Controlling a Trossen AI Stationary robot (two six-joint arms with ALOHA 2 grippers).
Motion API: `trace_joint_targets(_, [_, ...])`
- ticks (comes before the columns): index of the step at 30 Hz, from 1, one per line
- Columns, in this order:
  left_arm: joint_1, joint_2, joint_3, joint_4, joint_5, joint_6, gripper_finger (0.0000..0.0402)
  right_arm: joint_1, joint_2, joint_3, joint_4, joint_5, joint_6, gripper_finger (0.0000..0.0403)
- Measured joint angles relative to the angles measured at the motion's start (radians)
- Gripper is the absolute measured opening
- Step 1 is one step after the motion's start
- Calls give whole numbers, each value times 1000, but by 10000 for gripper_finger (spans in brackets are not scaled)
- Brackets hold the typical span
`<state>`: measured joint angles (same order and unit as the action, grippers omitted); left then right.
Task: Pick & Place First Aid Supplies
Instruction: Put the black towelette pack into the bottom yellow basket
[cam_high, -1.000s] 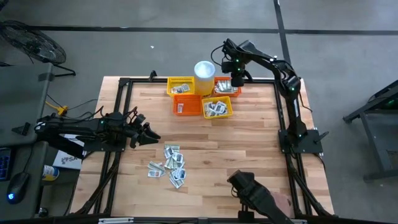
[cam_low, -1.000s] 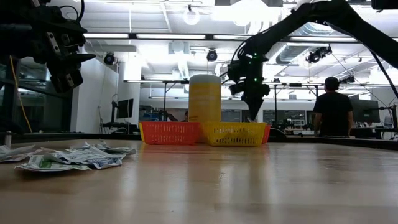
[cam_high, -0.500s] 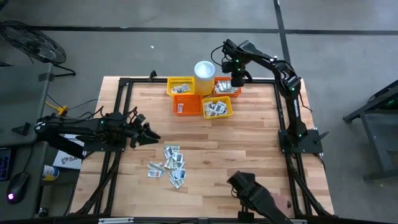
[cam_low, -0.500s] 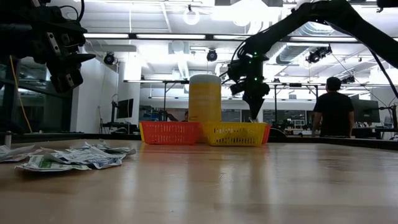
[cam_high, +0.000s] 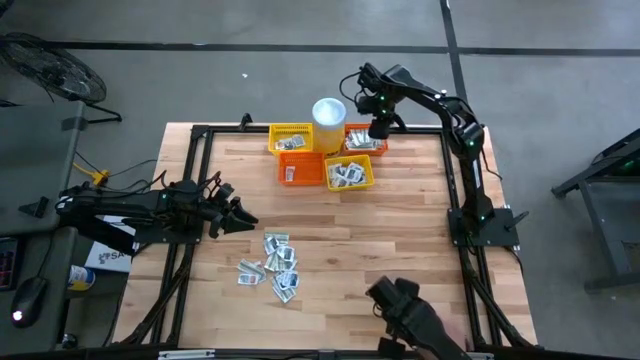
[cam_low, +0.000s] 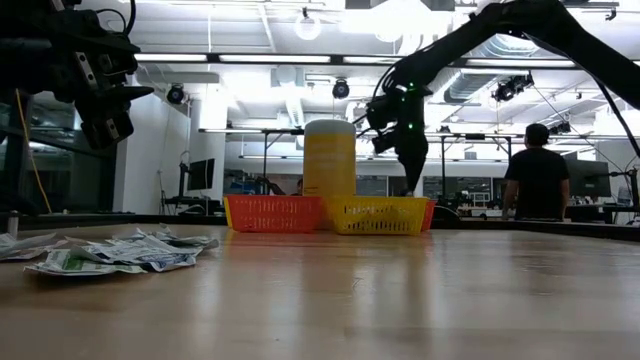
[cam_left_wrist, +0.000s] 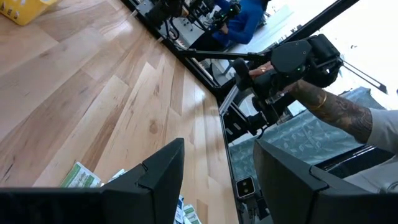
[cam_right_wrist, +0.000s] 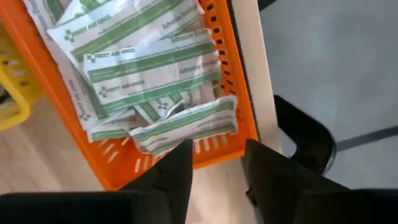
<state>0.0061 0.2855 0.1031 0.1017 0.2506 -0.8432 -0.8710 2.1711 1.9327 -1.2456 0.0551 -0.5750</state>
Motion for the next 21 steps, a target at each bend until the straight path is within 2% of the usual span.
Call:
trace_joint_targets(10, [0, 0, 0, 0, 0, 0, 191, 33, -83, 0, -51, -106, 96, 144])
trace_joint_targets(21, [0, 0, 0, 0, 0, 0, 191, 153, -176, 0, -96, -249, 266, 144])
